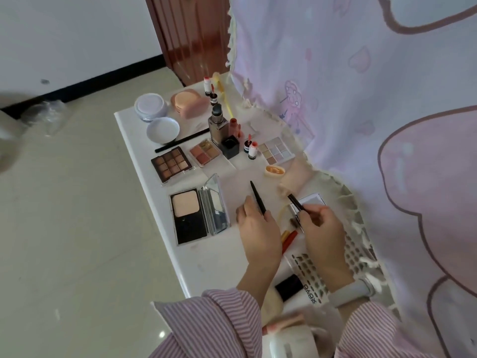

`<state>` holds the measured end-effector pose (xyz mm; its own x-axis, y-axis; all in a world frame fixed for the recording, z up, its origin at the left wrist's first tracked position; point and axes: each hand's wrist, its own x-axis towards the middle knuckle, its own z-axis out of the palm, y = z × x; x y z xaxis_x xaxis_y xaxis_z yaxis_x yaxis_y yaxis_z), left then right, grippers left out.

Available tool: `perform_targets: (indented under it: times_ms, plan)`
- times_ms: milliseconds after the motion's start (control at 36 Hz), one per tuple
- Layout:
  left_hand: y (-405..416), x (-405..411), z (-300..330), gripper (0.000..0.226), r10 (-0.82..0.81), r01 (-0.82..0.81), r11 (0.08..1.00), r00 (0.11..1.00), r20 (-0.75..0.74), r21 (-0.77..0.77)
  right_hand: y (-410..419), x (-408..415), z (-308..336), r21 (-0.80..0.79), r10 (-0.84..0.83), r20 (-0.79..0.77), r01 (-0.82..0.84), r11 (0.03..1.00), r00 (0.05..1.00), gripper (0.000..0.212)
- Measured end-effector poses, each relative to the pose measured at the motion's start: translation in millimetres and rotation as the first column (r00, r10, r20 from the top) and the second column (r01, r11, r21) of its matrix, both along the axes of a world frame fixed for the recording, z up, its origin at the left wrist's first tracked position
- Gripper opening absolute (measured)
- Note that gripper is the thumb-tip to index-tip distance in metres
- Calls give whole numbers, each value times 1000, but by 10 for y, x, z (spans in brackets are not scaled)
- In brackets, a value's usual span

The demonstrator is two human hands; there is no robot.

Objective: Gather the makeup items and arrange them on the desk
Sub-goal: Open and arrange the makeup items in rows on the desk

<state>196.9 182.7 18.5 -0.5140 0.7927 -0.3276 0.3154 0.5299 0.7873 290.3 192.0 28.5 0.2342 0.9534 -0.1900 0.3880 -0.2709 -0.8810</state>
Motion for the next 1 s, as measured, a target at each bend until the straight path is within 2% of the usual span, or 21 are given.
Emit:
perform_targets:
  times_ms: [83,139,222,306,417,500,583,667,778,944,1000]
  plan:
    - [-77,-15,-40,53,-140,149,988,974,-178,39,23,-40,-51,22,-3,25,3,1000,1000,5]
    - [-137,-30,-98,51,-250,277,960,908,-337,33,40,-59,-71,51,22,75,-26,998,997,5]
    - [-189,-66,-201,49,-352,391,920,795,-494,-26,70,-80,-89,124,95,245,-128,984,965,8]
    - [-216,-112,-258,47,-374,433,900,714,-592,-46,113,-105,-145,187,125,447,-229,955,886,10]
    - [-264,-144,-303,43,-357,432,901,683,-637,-41,180,-184,-223,250,130,636,-362,898,761,15]
    - [-314,-177,-345,37,-351,442,896,674,-650,-26,216,-253,-240,243,110,766,-444,862,633,21]
    - [-357,-208,-373,31,-348,462,887,659,-667,-6,244,-305,-238,195,113,832,-477,857,543,24]
    - [-393,-223,-383,31,-353,477,879,670,-652,14,264,-317,-242,171,126,853,-500,849,507,21]
    - [-457,-268,-389,35,-340,492,866,708,-619,87,222,-250,-257,200,130,850,-541,817,511,13]
    - [-535,-321,-397,18,-318,499,854,724,-612,146,48,-47,-272,293,186,721,-538,791,667,9]
    - [-557,-331,-372,13,-312,483,865,731,-607,137,-18,17,-271,262,255,719,-592,762,646,15]
